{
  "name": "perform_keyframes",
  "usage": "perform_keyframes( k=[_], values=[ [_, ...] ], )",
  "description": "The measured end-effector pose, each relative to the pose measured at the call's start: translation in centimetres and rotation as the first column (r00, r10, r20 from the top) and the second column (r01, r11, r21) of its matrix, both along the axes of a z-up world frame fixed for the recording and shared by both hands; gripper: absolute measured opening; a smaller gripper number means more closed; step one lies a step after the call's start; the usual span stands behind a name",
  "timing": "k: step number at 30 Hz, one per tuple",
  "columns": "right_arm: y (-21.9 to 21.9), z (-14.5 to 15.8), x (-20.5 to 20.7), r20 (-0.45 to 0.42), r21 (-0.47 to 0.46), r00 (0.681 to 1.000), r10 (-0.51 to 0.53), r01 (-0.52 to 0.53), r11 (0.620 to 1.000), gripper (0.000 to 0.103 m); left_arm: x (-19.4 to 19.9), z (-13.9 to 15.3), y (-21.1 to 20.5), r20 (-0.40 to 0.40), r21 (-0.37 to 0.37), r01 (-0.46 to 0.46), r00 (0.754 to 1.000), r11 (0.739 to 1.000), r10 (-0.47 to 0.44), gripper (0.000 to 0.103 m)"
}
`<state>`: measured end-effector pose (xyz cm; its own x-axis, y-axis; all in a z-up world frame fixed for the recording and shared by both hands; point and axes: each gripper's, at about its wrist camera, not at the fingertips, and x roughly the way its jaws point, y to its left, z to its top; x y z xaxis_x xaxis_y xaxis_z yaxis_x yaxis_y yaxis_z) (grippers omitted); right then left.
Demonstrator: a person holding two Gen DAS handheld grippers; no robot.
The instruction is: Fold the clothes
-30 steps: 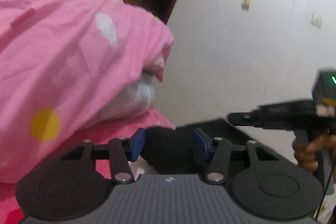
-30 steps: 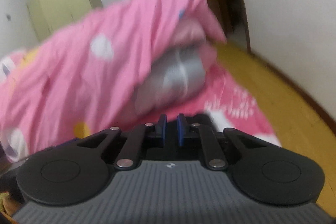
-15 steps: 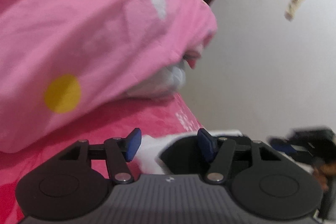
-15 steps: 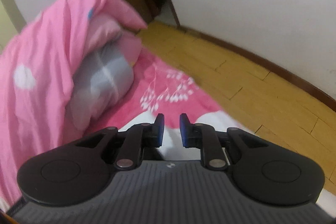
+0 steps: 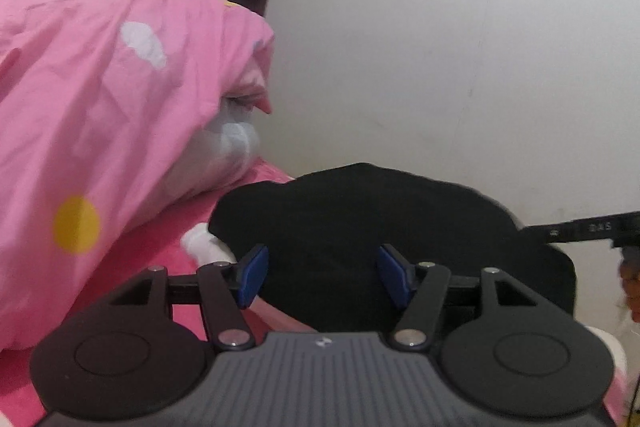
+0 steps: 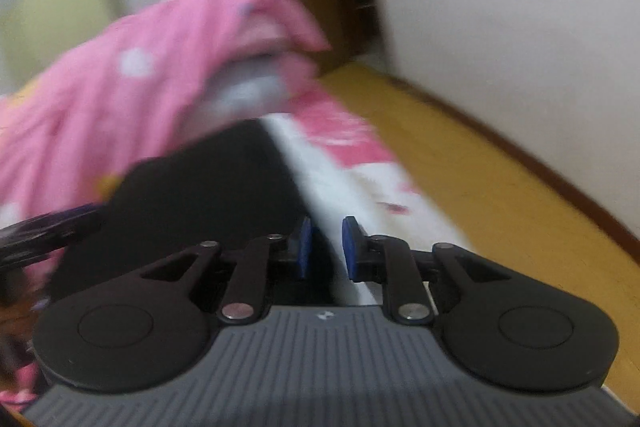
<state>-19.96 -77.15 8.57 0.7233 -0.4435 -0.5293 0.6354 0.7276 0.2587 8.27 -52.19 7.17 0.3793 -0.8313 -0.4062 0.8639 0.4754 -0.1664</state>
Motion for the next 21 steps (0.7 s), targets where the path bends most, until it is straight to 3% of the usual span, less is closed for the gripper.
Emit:
perform_keyframes(
  k=[2,5,7,9,11,14,18,21],
  values=[
    [0.2,0.1,-1.5,0.036,-0.021,0.998,-0.047,0.047,0.999,0.017,-0.4,0.3,0.7,0.02,-0.017,-0.008,1.0,1.0,0.009,0.062],
    [2.3,0.9,-3.1,0.093,-0.098,0.996,0.007,0.002,0.995,0.017,-1.9,1.0,1.9,0.091,-0.039,0.021,0.996,0.999,-0.018,0.065],
    [3.4,0.7,-4.5,0.165,-0.068,0.986,0.013,-0.001,0.998,0.019,-3.4,1.0,2.8,0.15,-0.036,0.061,0.987,0.997,-0.055,0.068],
    [3.9,0.2,-6.0,0.255,0.01,0.967,-0.012,0.01,1.0,0.038,-4.2,0.7,3.5,0.141,-0.018,0.086,0.987,0.996,-0.083,0.07],
    [3.3,-1.4,-8.0,0.357,0.168,0.931,-0.082,0.023,0.986,0.05,-4.5,0.4,4.1,0.059,-0.012,0.107,0.993,0.994,-0.106,0.07],
    [2.5,-3.9,-8.8,0.415,0.343,0.9,-0.134,-0.019,0.939,0.051,-3.8,-0.1,4.9,-0.139,-0.043,0.146,0.979,0.988,-0.151,0.068],
    [2.0,-5.7,-7.9,0.427,0.447,0.888,-0.171,-0.043,0.894,0.051,-2.9,-1.3,5.1,-0.37,-0.086,0.191,0.905,0.978,-0.209,0.062],
    [2.0,-5.8,-7.5,0.451,0.455,0.876,-0.172,-0.06,0.889,0.048,-2.6,-1.9,4.6,-0.454,-0.093,0.227,0.857,0.969,-0.244,0.053]
  ],
)
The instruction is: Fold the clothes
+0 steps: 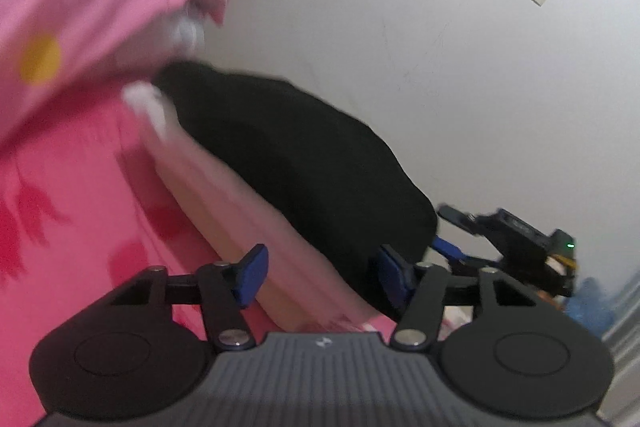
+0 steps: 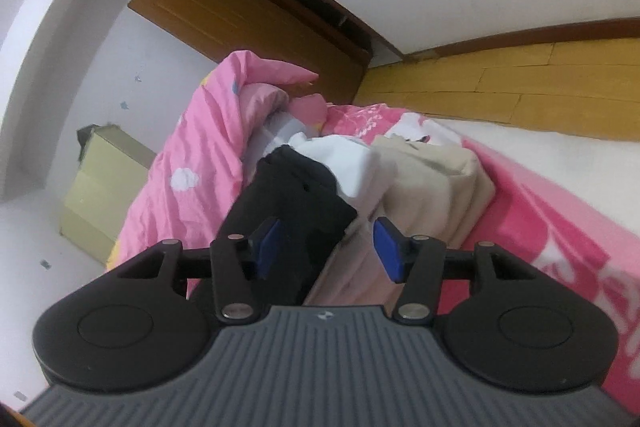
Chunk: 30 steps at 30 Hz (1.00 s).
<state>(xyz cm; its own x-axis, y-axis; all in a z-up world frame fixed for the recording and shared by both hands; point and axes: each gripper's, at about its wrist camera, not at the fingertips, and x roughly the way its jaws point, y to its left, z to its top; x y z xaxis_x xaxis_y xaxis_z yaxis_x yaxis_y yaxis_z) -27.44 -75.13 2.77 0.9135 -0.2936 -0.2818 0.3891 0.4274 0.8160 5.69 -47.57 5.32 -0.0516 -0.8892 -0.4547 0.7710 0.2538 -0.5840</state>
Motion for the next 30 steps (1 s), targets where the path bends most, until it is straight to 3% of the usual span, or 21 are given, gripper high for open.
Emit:
perform_keyframes(
  k=[1,3,12,13,14,15,24,27,30],
  values=[
    [0.0,0.1,0.1,0.006,-0.003,1.0,0.004,-0.004,1.0,0.046,0.1,-0.2,-0.2,-0.023,0.006,0.017,1.0,1.0,-0.016,0.051],
    [0.2,0.2,0.2,-0.002,-0.013,1.0,0.005,-0.005,1.0,0.029,0.5,-0.7,-1.0,-0.061,0.024,0.032,0.998,0.999,-0.031,0.047],
    [-0.9,-1.1,-0.4,-0.001,0.071,1.0,-0.018,0.018,0.997,0.029,-0.3,-1.7,-1.2,-0.18,0.002,0.109,0.978,0.994,-0.107,0.041],
    [-0.8,-1.0,-0.4,0.009,0.063,1.0,-0.011,0.01,0.998,0.026,-0.4,-1.7,-1.3,-0.168,0.003,0.104,0.981,0.995,-0.102,0.033],
    [-0.7,-0.8,-0.4,0.019,0.048,1.0,-0.003,0.002,0.999,0.014,-0.3,-1.6,-1.5,-0.15,0.003,0.098,0.984,0.995,-0.096,0.027],
    [-0.6,-0.6,-0.4,0.03,0.033,1.0,0.006,-0.007,0.999,0.01,-0.2,-1.7,-1.5,-0.149,-0.002,0.096,0.984,0.995,-0.095,0.027],
    [-1.0,-0.7,-0.1,0.032,0.063,0.999,0.006,-0.008,0.998,0.014,1.2,-2.9,-1.6,-0.266,-0.013,0.09,0.96,0.996,-0.09,0.027],
    [-0.4,0.3,-0.2,0.043,-0.009,0.999,0.019,-0.018,1.0,0.007,0.9,-1.9,-1.1,-0.225,-0.023,0.091,0.97,0.996,-0.094,0.023],
    [0.3,1.6,-0.2,0.059,-0.068,0.998,0.039,-0.035,0.997,0.007,1.3,-1.9,-1.0,-0.27,-0.049,0.104,0.956,0.993,-0.114,0.022]
  ],
)
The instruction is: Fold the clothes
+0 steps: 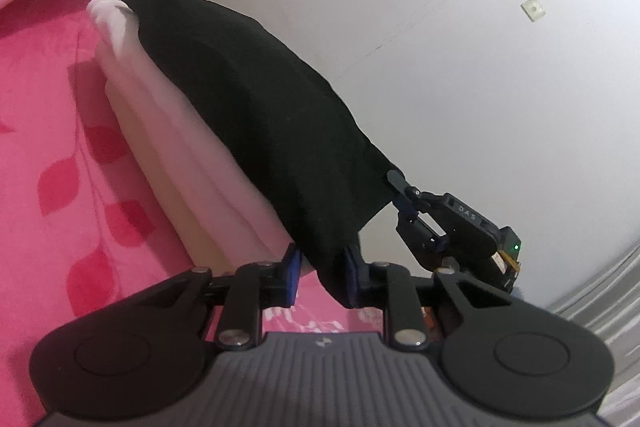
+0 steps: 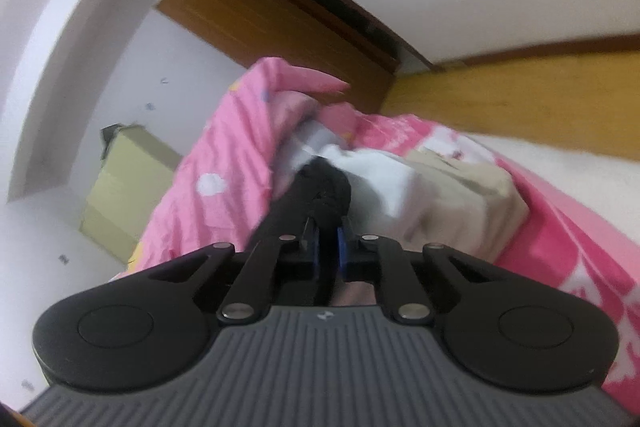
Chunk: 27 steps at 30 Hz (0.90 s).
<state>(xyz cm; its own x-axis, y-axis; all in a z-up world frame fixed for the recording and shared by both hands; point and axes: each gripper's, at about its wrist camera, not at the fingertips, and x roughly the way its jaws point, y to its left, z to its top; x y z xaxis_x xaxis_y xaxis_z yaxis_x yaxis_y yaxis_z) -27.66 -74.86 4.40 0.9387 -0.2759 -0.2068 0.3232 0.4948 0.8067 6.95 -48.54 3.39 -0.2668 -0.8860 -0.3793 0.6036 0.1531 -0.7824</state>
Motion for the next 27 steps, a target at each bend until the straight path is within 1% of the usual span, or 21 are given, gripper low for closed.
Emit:
perform_keyframes(
  k=[3,7,11,12,13,14,15,16,18,20,23,25,26,27],
  values=[
    [-0.3,0.3,0.3,-0.012,0.007,1.0,0.001,-0.001,1.0,0.007,0.2,-0.4,-0.1,-0.06,-0.009,0.009,0.998,1.0,-0.009,0.026],
    [-0.8,-0.1,0.4,-0.009,0.041,1.0,0.0,0.001,0.999,0.01,-0.1,-0.6,-0.5,-0.071,0.0,0.021,0.997,1.0,-0.021,0.031],
    [-1.0,-0.6,0.4,-0.023,0.063,1.0,-0.003,0.004,0.998,0.011,-0.5,0.1,-0.6,-0.077,-0.003,0.018,0.997,1.0,-0.019,0.032],
    [-1.1,-0.7,0.5,-0.03,0.064,1.0,-0.004,0.006,0.998,0.011,-0.7,0.5,-0.5,-0.072,-0.004,0.015,0.997,1.0,-0.015,0.03],
    [-1.1,-0.8,0.6,-0.037,0.063,0.999,-0.006,0.008,0.998,0.011,-0.9,1.1,-0.3,-0.059,-0.005,0.011,0.998,1.0,-0.011,0.023],
    [-1.2,-0.7,0.8,-0.043,0.054,0.999,-0.008,0.011,0.998,0.011,-1.1,1.5,-0.3,-0.033,-0.003,0.002,0.999,1.0,-0.002,0.006],
    [-1.3,-0.6,1.1,-0.048,0.041,0.999,-0.011,0.013,0.999,0.007,-1.2,1.8,-0.4,-0.005,-0.002,-0.007,1.0,1.0,0.007,0.007],
    [-1.4,-0.4,1.4,-0.048,0.026,0.999,-0.012,0.014,1.0,0.007,-1.2,2.3,-0.6,0.013,-0.014,-0.018,1.0,1.0,0.018,0.006],
    [-2.2,0.9,2.5,-0.036,0.001,0.999,-0.006,0.006,1.0,0.005,-0.8,3.5,-1.4,0.016,-0.037,-0.041,0.999,0.998,0.041,0.006],
    [-3.3,3.0,4.1,-0.022,-0.025,1.0,-0.008,0.008,1.0,0.005,0.2,5.5,-2.4,0.012,-0.08,-0.076,0.997,0.994,0.077,0.006],
    [-4.5,6.7,5.7,0.02,-0.083,0.999,-0.029,0.031,0.996,0.005,1.2,9.1,-3.2,0.037,-0.181,-0.118,0.991,0.976,0.127,0.006],
    [-4.5,8.3,5.7,0.06,-0.133,0.997,-0.04,0.048,0.99,0.005,1.0,9.9,-2.9,0.052,-0.199,-0.114,0.991,0.973,0.127,0.006],
    [-4.4,8.4,5.4,0.074,-0.142,0.996,-0.041,0.052,0.988,0.005,0.7,9.7,-2.7,0.061,-0.189,-0.102,0.991,0.977,0.115,0.006],
    [-4.3,7.7,4.9,0.078,-0.138,0.996,-0.04,0.05,0.989,0.005,0.2,9.0,-2.3,0.083,-0.166,-0.087,0.991,0.982,0.102,0.006]
  ],
)
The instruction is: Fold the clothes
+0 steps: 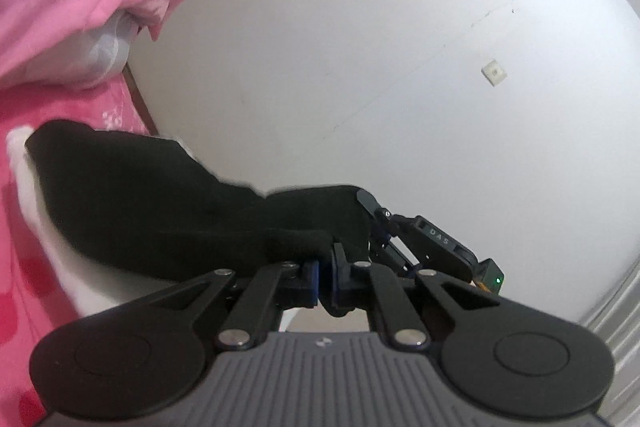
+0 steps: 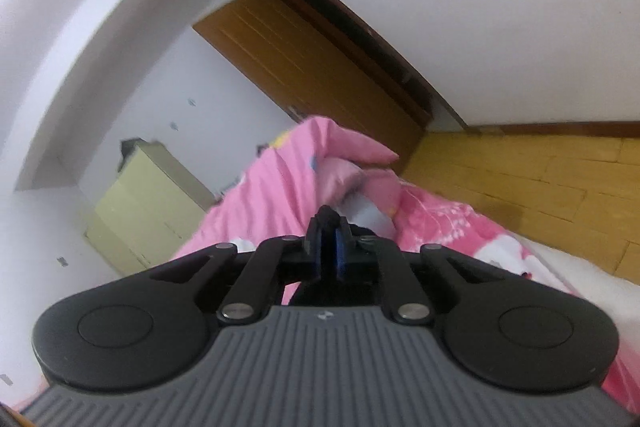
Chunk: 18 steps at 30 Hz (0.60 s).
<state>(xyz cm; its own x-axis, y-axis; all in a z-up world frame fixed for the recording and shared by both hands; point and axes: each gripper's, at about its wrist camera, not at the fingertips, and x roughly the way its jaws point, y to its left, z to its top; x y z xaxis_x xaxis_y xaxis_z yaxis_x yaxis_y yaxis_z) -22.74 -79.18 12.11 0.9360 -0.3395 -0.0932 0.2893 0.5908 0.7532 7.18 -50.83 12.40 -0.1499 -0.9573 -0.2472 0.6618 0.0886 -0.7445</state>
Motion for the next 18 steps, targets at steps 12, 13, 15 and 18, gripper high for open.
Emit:
perform_keyframes(
  k=[12,13,15,18],
  values=[
    [0.9,-9.4,-4.5,-0.053,0.134,0.999,-0.002,0.009,0.991,0.005,-2.9,-5.6,2.7,0.009,0.138,0.043,0.999,0.99,-0.045,0.006],
    [1.0,-9.0,-4.6,-0.043,0.118,0.999,0.001,0.004,0.993,0.005,-3.0,-5.5,2.8,0.017,0.137,0.044,0.999,0.99,-0.047,0.006],
    [1.1,-8.8,-4.6,-0.048,0.092,0.999,0.003,0.002,0.996,0.005,-3.1,-5.5,3.0,0.018,0.146,0.042,0.999,0.988,-0.045,0.006],
    [0.9,-10.1,-4.2,-0.084,0.121,0.996,0.006,0.004,0.993,0.005,-2.8,-6.4,3.3,-0.006,0.175,0.031,1.0,0.984,-0.031,0.006]
  ],
)
